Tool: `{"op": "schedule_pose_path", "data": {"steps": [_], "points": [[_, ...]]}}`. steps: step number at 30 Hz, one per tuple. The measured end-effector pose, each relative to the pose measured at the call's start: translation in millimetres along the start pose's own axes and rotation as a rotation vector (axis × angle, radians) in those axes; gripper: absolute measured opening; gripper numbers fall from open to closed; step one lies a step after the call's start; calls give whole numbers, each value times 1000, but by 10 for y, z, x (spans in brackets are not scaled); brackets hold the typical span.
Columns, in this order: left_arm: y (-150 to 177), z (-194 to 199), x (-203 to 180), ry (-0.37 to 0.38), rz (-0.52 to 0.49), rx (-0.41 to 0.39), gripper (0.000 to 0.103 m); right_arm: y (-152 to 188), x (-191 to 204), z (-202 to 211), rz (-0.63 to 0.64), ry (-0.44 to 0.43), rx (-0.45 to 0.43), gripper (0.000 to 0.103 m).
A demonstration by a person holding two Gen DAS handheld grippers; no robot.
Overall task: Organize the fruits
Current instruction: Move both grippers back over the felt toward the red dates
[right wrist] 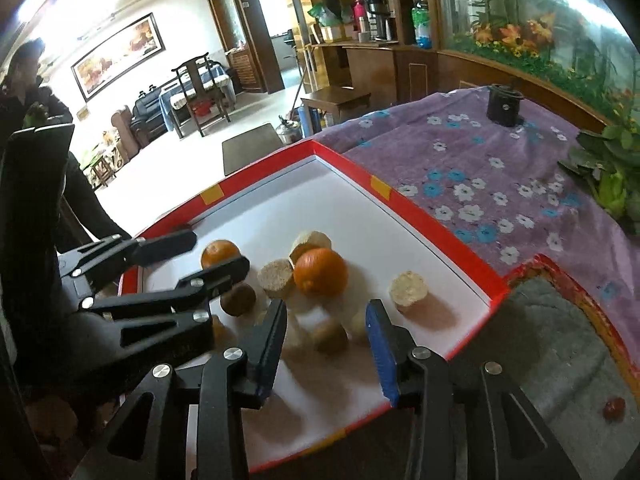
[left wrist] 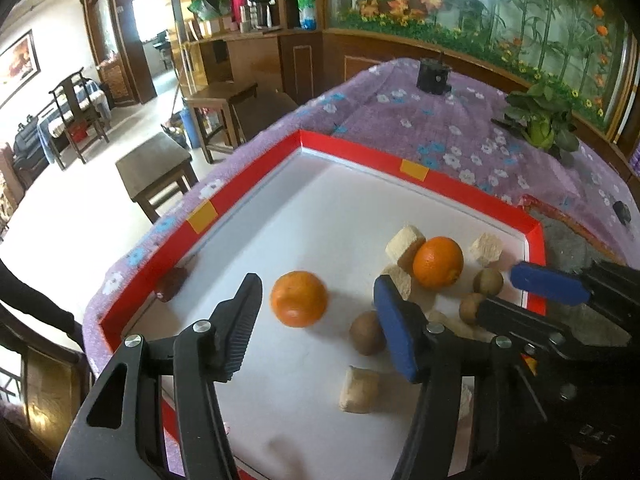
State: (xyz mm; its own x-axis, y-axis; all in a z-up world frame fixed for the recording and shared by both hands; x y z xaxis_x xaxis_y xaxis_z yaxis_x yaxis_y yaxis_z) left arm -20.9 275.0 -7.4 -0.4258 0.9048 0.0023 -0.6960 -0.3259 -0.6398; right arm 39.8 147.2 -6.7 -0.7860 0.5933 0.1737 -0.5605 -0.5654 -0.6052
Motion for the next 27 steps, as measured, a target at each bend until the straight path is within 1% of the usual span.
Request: {"op": "schedule_pose_path", "data": {"steps": [5,11,19,24,27], "points": [[24,61,-83,12,-7,3,59,112,-44,206,-28,11,-25,40],[39,206,-323,46,-38,-16,59,294,-183,442,-65,39,-40,42],[96,334,-844,121,-107,-19,59,668,-508,744,-147,93,-50,43],[155,371,-1257,191,-158,1,59,969,-843,986,-216,147,-52,43],[190,413,-1513,232,-194,9,59,1180,-1094,1187,-279,177,-65,43]]}}
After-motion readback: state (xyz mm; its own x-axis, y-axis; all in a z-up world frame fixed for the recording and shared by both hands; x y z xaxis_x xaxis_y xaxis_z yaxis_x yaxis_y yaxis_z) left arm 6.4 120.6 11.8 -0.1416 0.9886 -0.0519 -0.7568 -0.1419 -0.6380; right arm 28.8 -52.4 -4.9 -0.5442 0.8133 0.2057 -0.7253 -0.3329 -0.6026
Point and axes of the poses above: each gripper's, at about its wrist camera, not at the fingertips, and z roughly against the way its jaws point, x to its left, y to its underside, the point moved 6 cm from there along -z, roughly the way its jaws point, and after that the axes turned 2 degrees about z, right-handed, at the moved point
